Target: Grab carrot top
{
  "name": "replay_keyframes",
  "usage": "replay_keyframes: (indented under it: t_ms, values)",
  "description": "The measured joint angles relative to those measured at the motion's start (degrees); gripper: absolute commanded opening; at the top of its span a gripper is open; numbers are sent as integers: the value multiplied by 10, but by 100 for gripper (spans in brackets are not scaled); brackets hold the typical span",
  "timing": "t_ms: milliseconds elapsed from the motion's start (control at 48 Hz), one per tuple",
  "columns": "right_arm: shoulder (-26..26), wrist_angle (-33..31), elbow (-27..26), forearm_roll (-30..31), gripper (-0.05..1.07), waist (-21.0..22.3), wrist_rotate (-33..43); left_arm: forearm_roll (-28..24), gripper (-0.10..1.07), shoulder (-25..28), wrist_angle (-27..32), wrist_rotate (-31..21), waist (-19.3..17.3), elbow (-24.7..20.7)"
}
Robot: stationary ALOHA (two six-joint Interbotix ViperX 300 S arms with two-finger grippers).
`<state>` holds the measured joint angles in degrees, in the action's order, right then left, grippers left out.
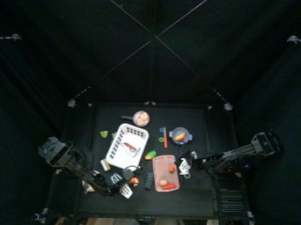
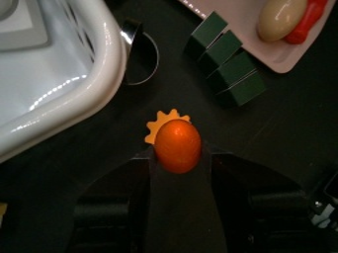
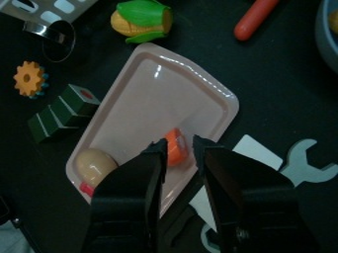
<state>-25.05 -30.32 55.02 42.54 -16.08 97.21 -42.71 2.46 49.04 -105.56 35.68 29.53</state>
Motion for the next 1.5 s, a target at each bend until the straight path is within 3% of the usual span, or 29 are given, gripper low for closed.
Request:
replay_keyframes:
  t_ms: [312, 438, 604, 729, 875, 979, 1062, 1167, 1271, 1396, 1500]
  values:
    - [2, 3, 0, -69, 69, -34, 2, -87, 73, -62, -3, -6, -25, 21]
    - [6, 2, 0, -107, 69, -36, 4, -122, 73, -98, -17, -6, -64, 42]
    - [6, -7, -1, -139, 69, -36, 4, -165, 73, -145, -77, -6, -116, 73]
    - [1, -43, -5, -159, 69, -25, 3, -203, 73, -186, -182, -4, -185, 117]
    - [-16, -120, -25, -169, 69, -5, 3, -230, 73, -215, -315, -2, -296, 161]
    - [-19, -181, -50, -180, 69, 8, 4, -266, 73, -223, -399, 0, -370, 177]
    - [-10, -193, -69, -182, 70, 9, 6, -305, 73, -223, -467, -1, -416, 181]
    - [17, -163, -80, -169, 70, 4, 25, -352, 73, -222, -534, 0, -456, 182]
    - [42, -78, -76, -125, 72, -4, 59, -393, 73, -223, -569, 0, -474, 182]
    - [61, 14, -53, -90, 75, -4, 112, -431, 73, -222, -577, 0, -482, 182]
    - [81, 52, -36, -73, 81, -4, 159, -452, 73, -223, -577, 0, -482, 182]
